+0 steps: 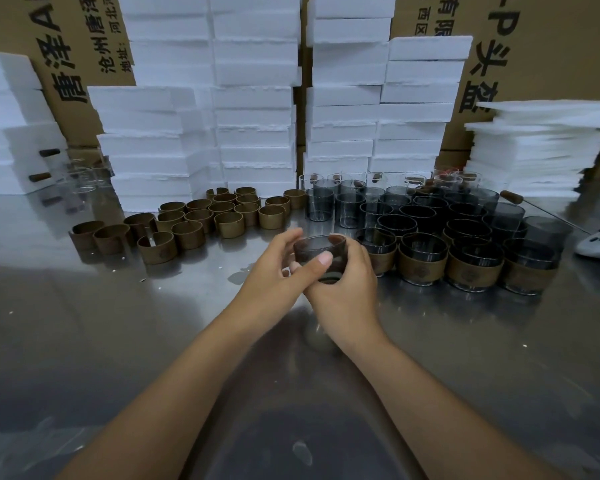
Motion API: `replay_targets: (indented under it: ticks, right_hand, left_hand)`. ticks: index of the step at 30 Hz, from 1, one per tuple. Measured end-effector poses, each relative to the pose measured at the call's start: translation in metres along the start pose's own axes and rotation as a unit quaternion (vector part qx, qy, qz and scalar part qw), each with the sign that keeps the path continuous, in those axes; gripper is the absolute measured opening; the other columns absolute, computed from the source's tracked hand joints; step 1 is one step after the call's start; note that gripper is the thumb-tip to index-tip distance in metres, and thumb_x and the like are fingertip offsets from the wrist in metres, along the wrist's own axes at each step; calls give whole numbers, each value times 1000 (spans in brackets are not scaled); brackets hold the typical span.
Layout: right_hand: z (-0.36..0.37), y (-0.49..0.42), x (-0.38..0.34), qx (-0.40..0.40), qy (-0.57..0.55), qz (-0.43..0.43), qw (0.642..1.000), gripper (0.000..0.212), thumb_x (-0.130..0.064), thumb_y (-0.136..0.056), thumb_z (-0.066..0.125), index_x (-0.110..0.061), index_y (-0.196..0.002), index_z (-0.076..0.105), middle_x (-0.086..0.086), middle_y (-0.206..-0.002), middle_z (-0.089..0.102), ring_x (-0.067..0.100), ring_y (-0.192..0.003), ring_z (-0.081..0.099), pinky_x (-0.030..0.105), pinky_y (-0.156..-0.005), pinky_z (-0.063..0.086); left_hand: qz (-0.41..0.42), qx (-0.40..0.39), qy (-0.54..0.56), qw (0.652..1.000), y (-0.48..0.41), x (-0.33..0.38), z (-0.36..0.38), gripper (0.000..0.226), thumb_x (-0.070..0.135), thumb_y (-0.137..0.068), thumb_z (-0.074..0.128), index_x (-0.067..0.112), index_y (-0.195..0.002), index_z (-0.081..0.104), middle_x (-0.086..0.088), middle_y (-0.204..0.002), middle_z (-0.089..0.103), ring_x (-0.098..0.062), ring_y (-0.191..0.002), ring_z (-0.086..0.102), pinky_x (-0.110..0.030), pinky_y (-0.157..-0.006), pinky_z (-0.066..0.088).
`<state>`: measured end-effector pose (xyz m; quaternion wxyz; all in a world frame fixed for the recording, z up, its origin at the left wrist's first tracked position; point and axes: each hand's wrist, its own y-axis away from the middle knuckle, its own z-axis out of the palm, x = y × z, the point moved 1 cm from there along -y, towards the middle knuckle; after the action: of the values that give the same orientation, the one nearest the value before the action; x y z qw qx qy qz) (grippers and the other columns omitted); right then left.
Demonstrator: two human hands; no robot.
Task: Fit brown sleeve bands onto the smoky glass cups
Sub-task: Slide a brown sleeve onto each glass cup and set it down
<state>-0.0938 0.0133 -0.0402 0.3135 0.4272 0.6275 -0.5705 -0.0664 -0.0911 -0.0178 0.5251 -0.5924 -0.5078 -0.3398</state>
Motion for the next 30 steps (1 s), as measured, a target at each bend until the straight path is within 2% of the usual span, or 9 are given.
replay_targets:
  ticks: [4,8,11,13,17,20,22,26,30]
  right_hand:
    - [2,2,-2,-2,18,-19,1000,60,-34,-68,81,-28,-119,51,-25,-103,46,-7,-98,51,3,-77,39]
    - [2,2,-1,-34,3,2,999,83,-32,-69,82,-24,-141,41,-13,-124,53,6,-117,52,23,-97,44]
    - [3,4,-2,-87,-27,15,996,95,-24,-72,81,-28,-150,27,-22,-128,50,-17,-114,45,-1,-88,35]
    - [5,4,-1,-116,-22,23,993,87,-15,-77,75,-28,-149,27,-23,-130,46,-15,-118,43,-7,-82,30]
    - [3,1,-6,-82,-52,51,994,48,2,-88,52,-25,-127,48,-6,-119,56,2,-98,57,10,-82,43]
    - [-1,-3,-12,-9,-145,133,980,26,-3,-95,44,-24,-103,56,-2,-95,64,6,-76,63,22,-75,50]
    - [-4,-7,-12,25,-212,188,959,17,-9,-98,45,-16,-107,58,1,-87,65,9,-74,64,21,-71,52]
    - [-6,-7,-15,48,-306,272,911,14,-10,-97,50,-6,-103,62,9,-88,66,21,-87,66,24,-74,54]
    - [-7,-6,-19,33,-349,297,888,25,-9,-97,47,-6,-79,64,11,-79,66,19,-76,61,27,-71,51]
  left_hand:
    - [-27,-9,39,999,0,0,-2,51,49,-59,68,31,-106,61,4,-93,67,-2,-86,63,-13,-76,49]
    - [-20,12,89,996,-3,-3,-4,41,36,-61,74,28,-100,64,13,-85,74,3,-82,67,-9,-68,49]
    - [-24,59,105,992,-5,-6,-6,54,32,-64,76,18,-114,62,5,-101,73,-3,-95,67,-14,-77,51]
    - [-16,104,90,990,-8,-7,-10,45,24,-74,76,16,-116,61,2,-106,70,-7,-100,65,-17,-83,49]
    - [12,149,57,987,-10,-8,-15,36,22,-77,76,28,-109,59,4,-111,67,-4,-104,62,-13,-82,47]
    - [26,135,36,990,-8,-7,-12,43,22,-77,77,24,-117,58,7,-113,66,0,-106,60,-6,-75,45]
    - [29,122,15,992,-7,-6,-9,51,23,-76,78,21,-122,57,7,-117,64,-3,-111,58,-10,-82,45]
    - [35,104,-8,994,-3,-2,0,53,24,-75,78,19,-124,56,7,-117,64,-8,-113,58,-40,-103,44]
    - [43,94,-16,995,1,0,6,50,23,-75,78,23,-120,55,9,-115,64,-8,-112,59,-40,-105,43]
